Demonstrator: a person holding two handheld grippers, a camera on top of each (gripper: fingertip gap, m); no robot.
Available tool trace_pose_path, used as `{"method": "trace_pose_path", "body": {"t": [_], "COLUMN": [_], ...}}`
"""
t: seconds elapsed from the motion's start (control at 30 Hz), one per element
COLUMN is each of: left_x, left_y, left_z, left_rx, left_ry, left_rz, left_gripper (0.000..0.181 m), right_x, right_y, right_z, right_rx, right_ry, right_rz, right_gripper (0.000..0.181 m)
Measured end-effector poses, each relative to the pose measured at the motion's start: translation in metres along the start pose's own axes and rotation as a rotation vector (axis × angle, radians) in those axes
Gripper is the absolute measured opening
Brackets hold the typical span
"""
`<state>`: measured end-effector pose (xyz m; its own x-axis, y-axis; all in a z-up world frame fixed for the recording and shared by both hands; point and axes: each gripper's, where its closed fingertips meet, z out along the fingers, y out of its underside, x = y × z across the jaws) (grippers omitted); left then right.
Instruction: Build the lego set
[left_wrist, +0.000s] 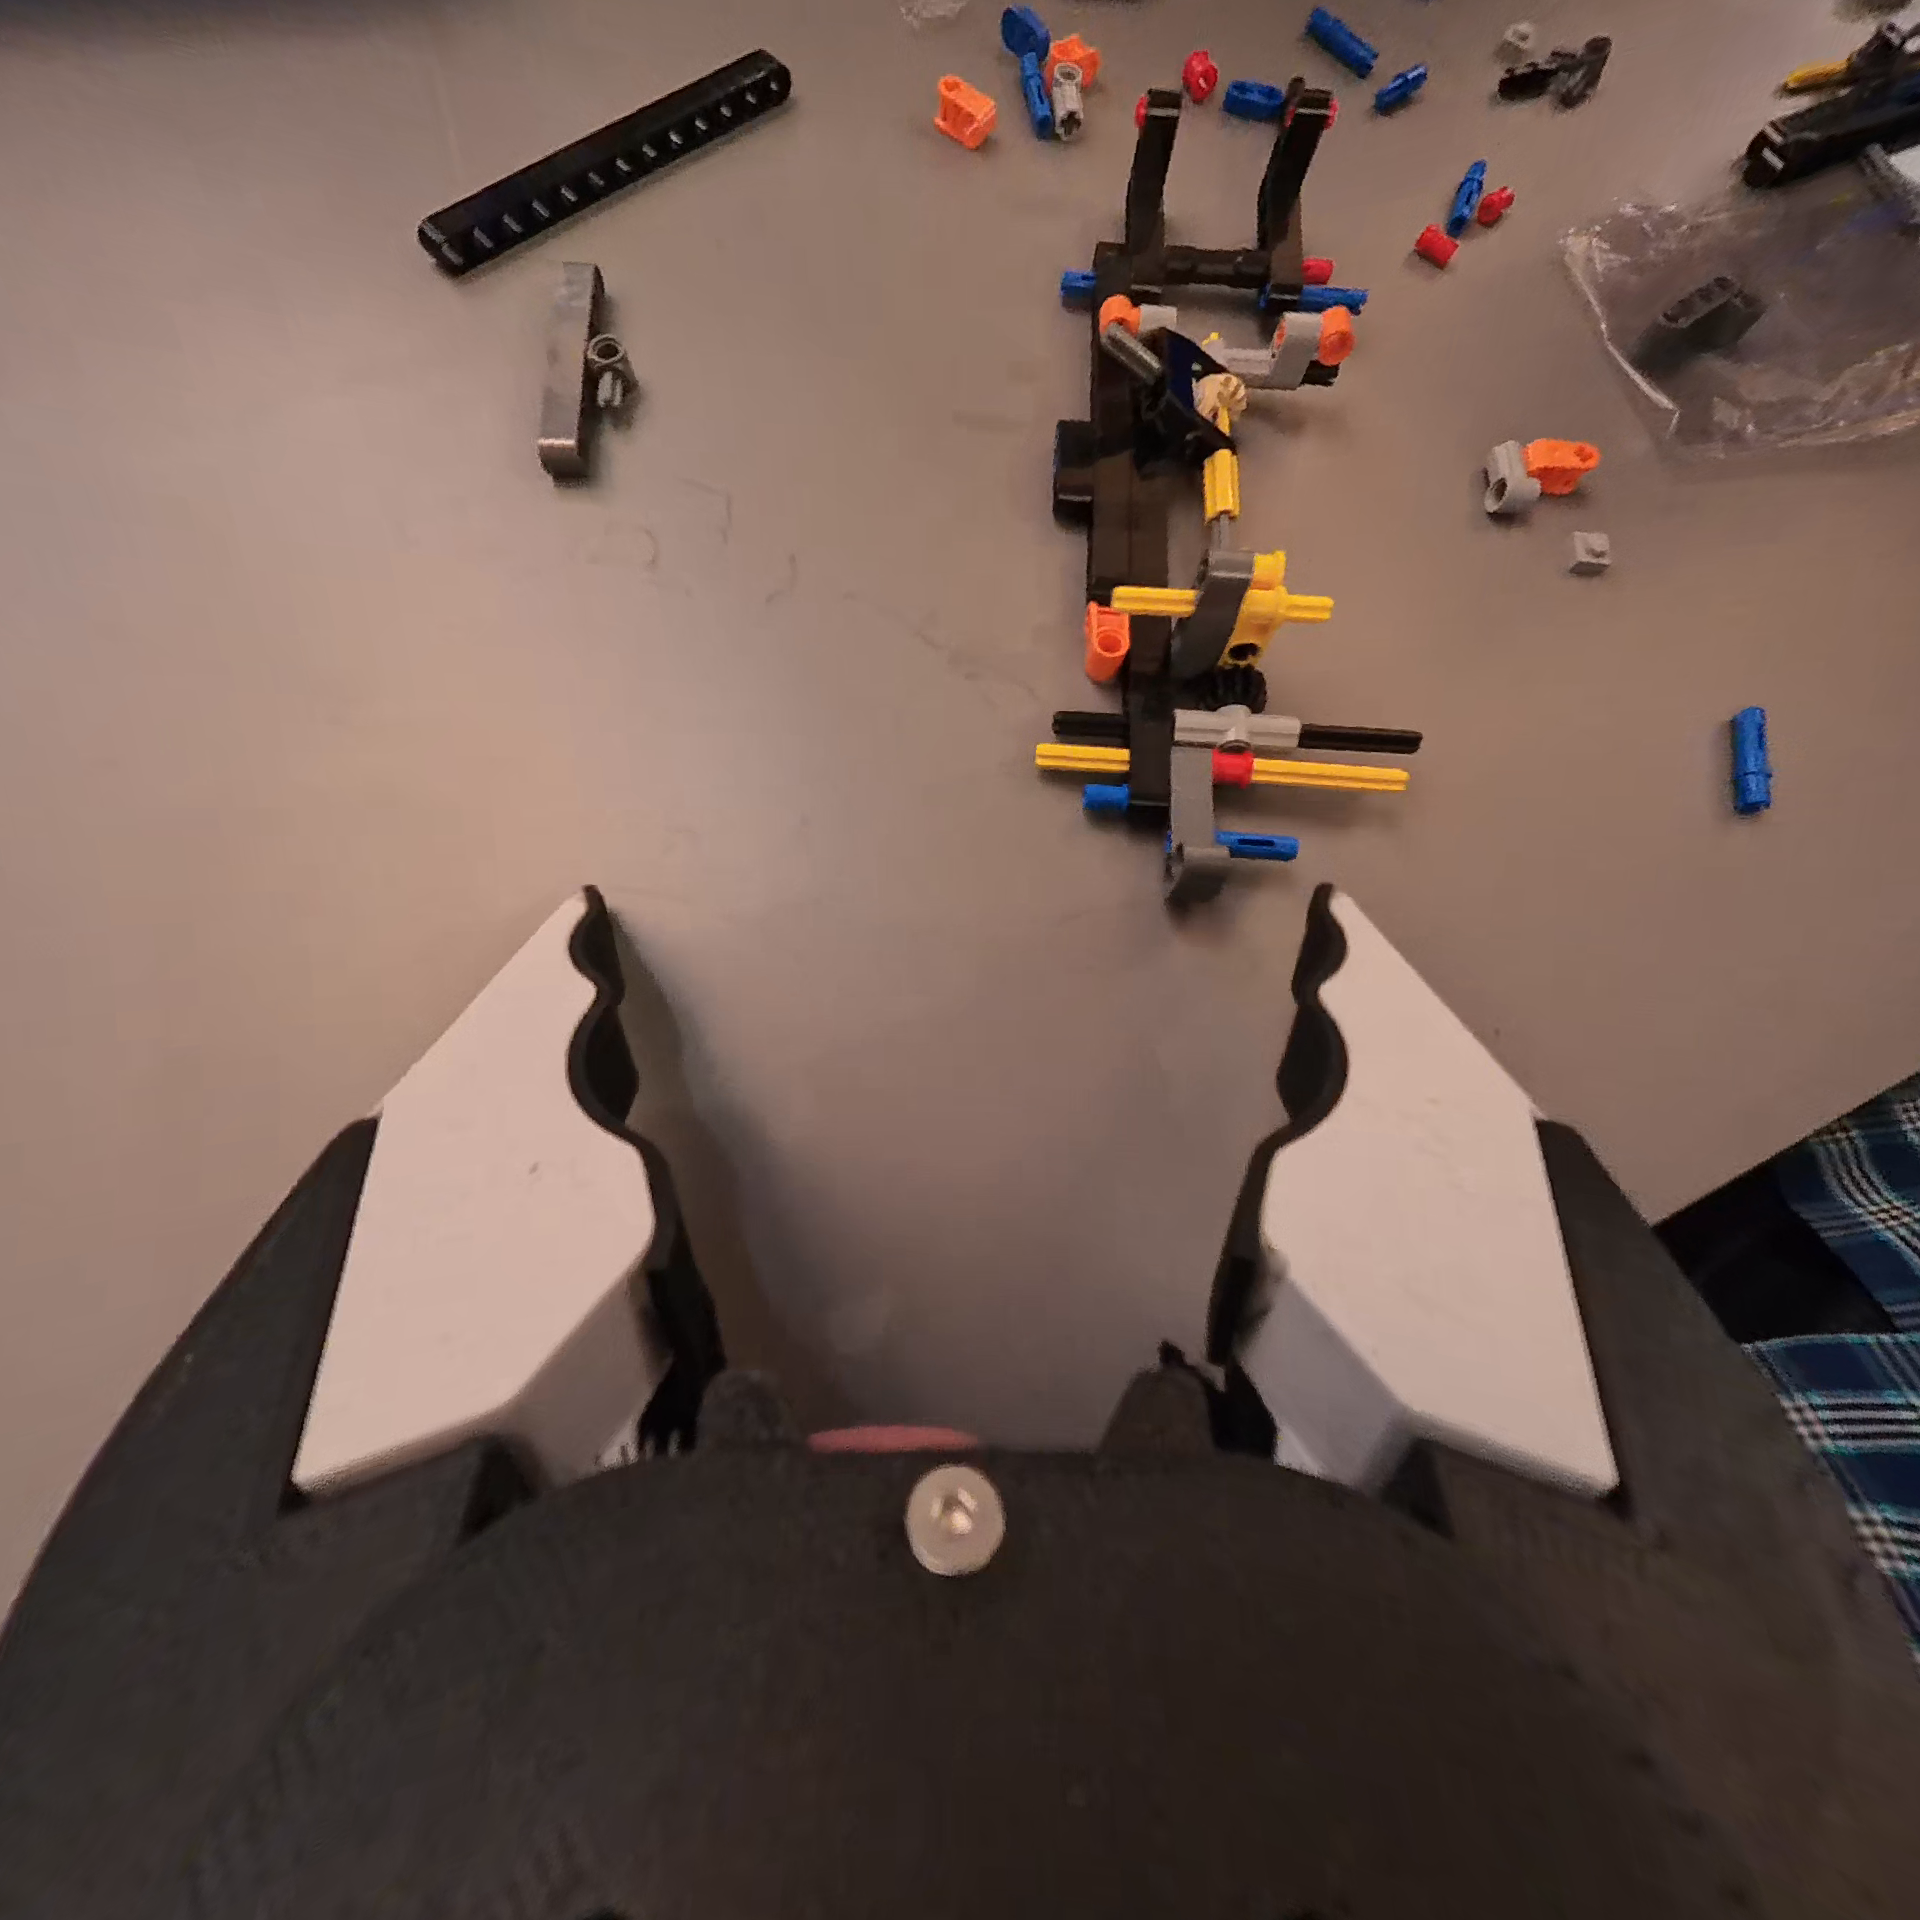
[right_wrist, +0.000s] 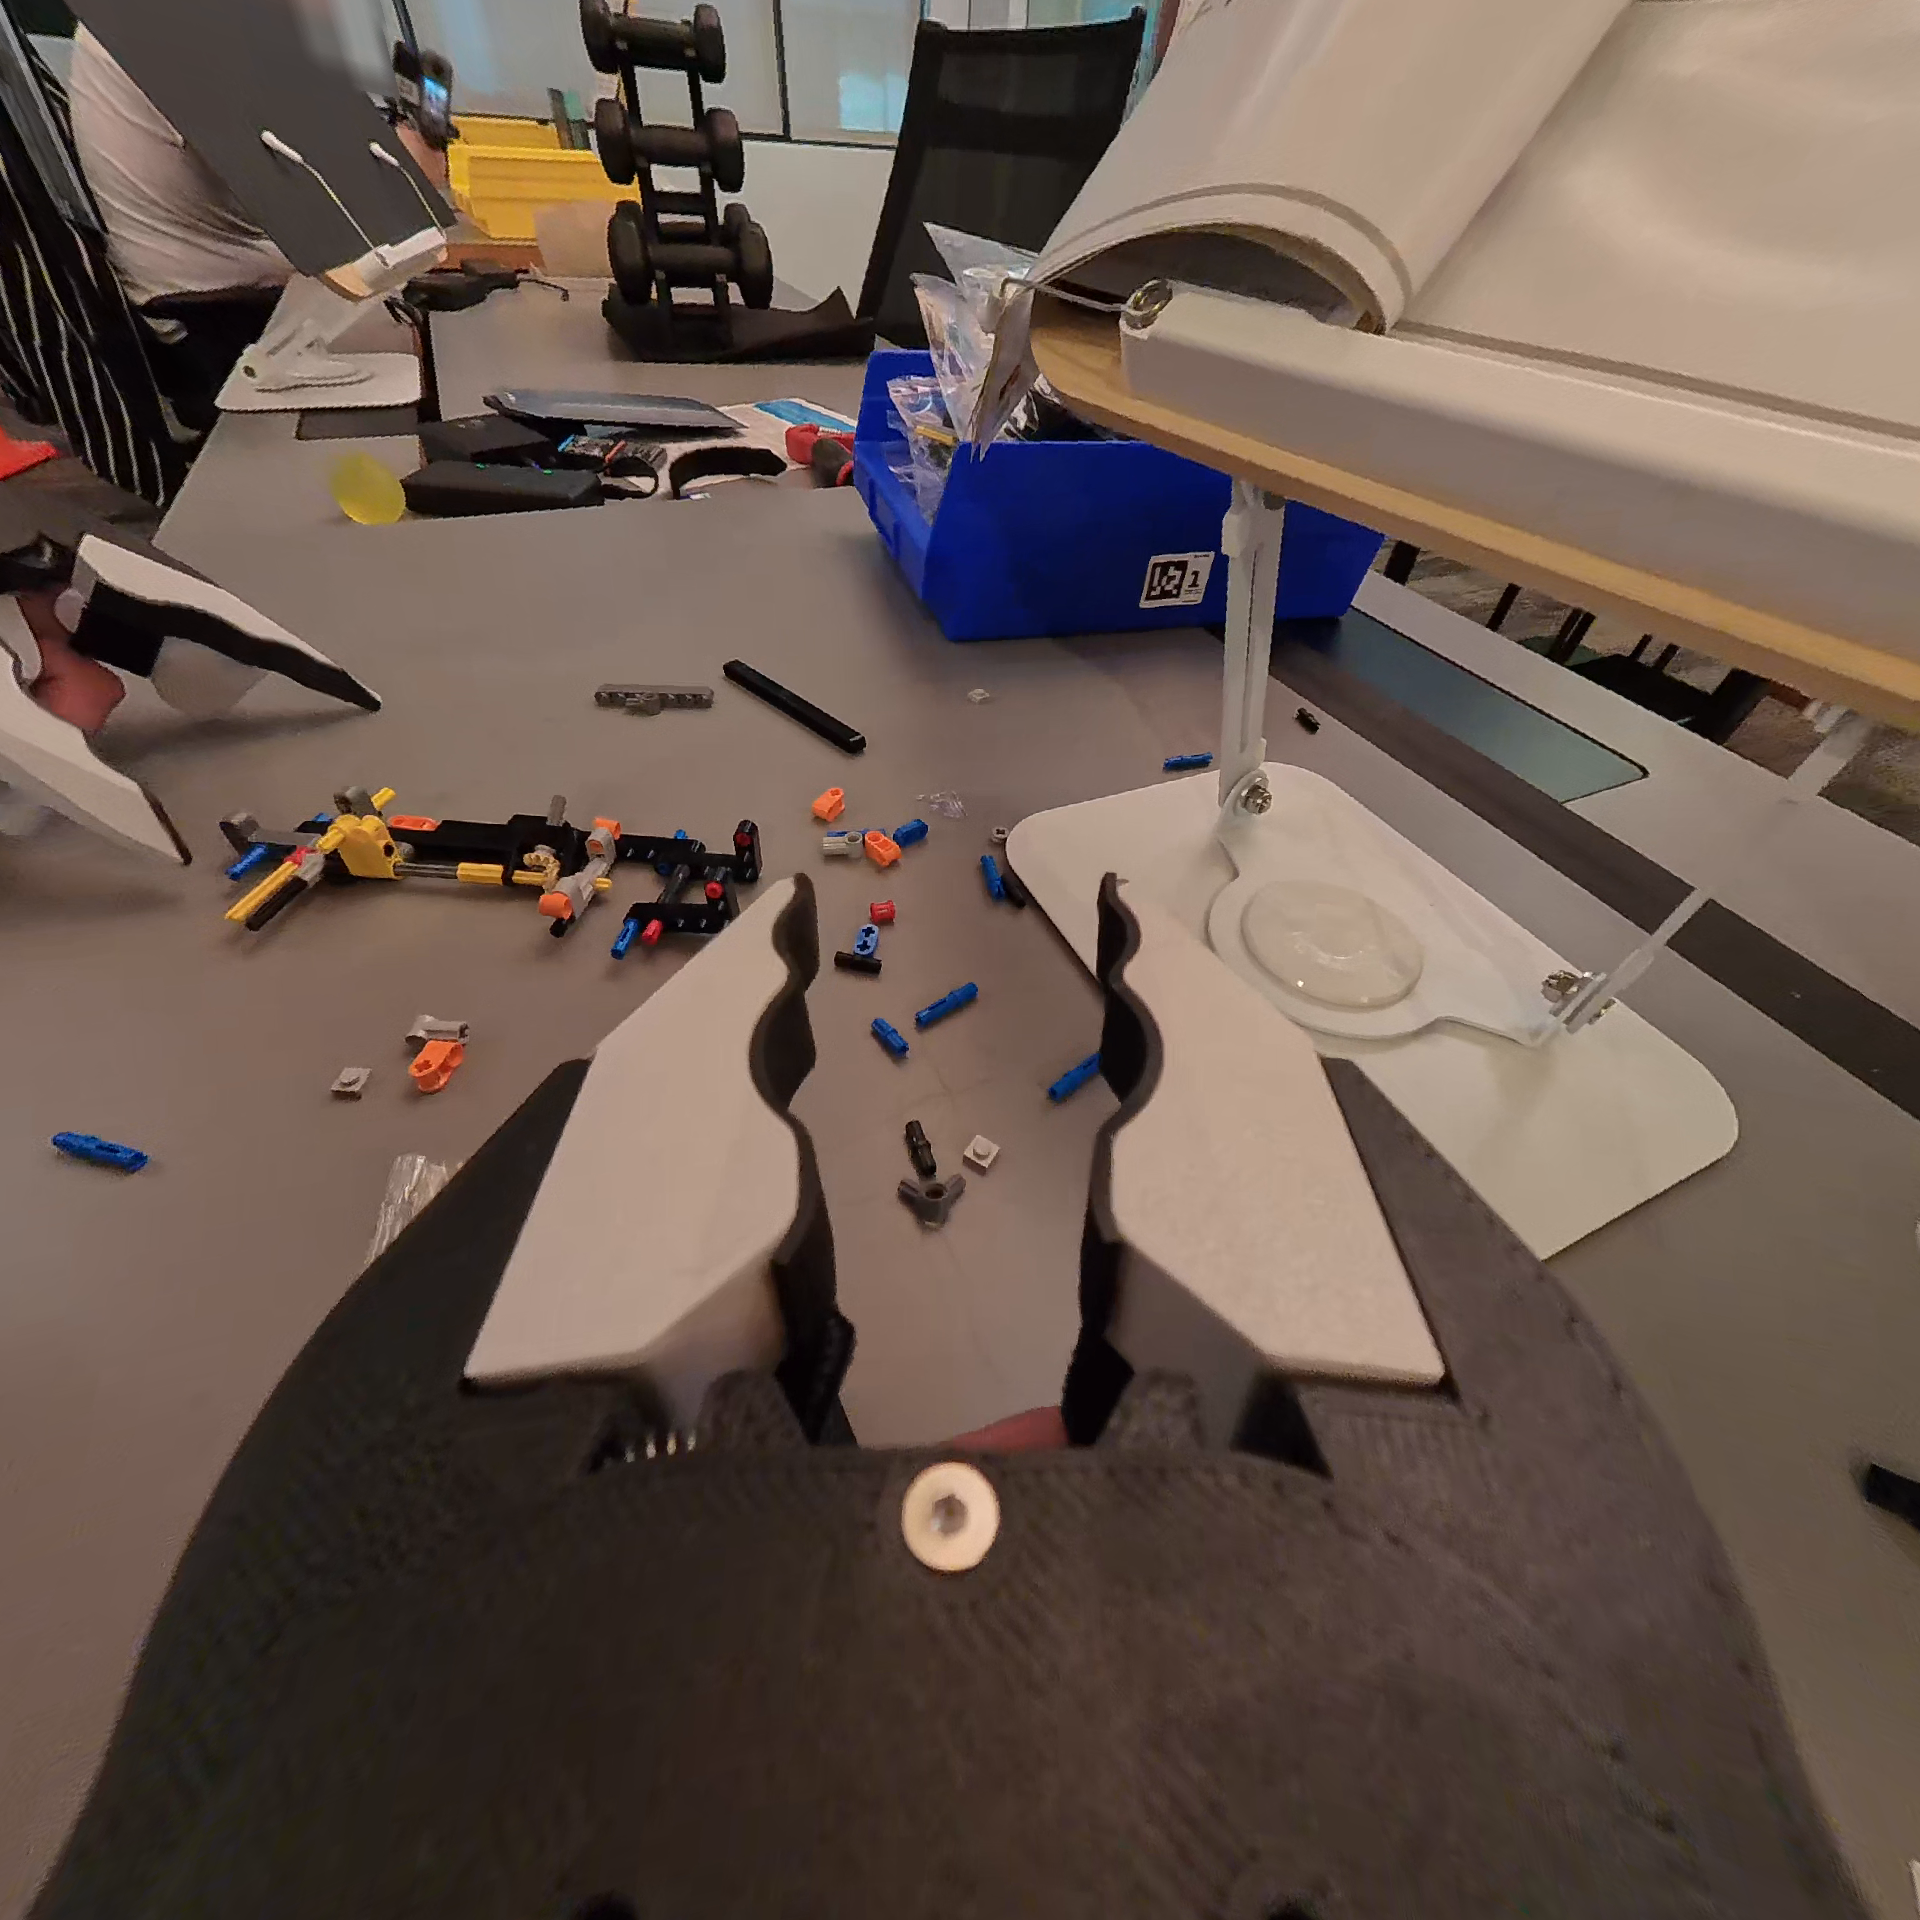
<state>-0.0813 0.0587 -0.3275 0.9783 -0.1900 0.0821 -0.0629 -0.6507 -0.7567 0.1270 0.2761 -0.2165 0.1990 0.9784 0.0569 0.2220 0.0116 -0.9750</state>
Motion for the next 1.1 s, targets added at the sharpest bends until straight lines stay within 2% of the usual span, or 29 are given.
{"method": "trace_pose_path", "body": {"t": [0.07,0.23,0.43,0.5,0.63,0.77,0.87,1.1], "left_x": [0.001,0.015,0.023,0.018,0.005,-0.001,0.002,0.036], "left_y": [0.001,-0.004,-0.014,-0.025,-0.078,-0.142,-0.193,-0.306], "left_z": [0.000,-0.001,0.002,-0.002,-0.025,-0.032,-0.024,0.010], "left_rx": [-0.004,0.003,-0.021,0.001,0.137,0.247,0.293,0.395], "left_ry": [-0.001,0.052,0.017,-0.002,-0.053,-0.063,-0.063,-0.032], "left_rz": [0.015,0.035,0.157,0.129,0.127,0.164,0.206,0.385], "left_gripper": [0.122,0.085,0.087,0.093,0.101,0.103,0.103,0.098], "right_x": [0.001,0.005,0.003,-0.004,-0.018,0.002,0.019,0.091], "right_y": [-0.002,0.000,-0.003,-0.017,-0.070,-0.101,-0.131,-0.207], "right_z": [-0.001,-0.003,-0.003,-0.008,-0.029,-0.048,-0.064,-0.094], "right_rx": [0.013,0.012,0.012,0.060,0.197,0.209,0.205,0.192], "right_ry": [0.001,0.002,0.001,-0.019,-0.010,0.055,0.057,0.281], "right_rz": [0.009,0.033,0.016,-0.016,-0.131,-0.202,-0.258,-0.442], "right_gripper": [0.052,0.052,0.052,0.056,0.080,0.083,0.080,0.088]}}
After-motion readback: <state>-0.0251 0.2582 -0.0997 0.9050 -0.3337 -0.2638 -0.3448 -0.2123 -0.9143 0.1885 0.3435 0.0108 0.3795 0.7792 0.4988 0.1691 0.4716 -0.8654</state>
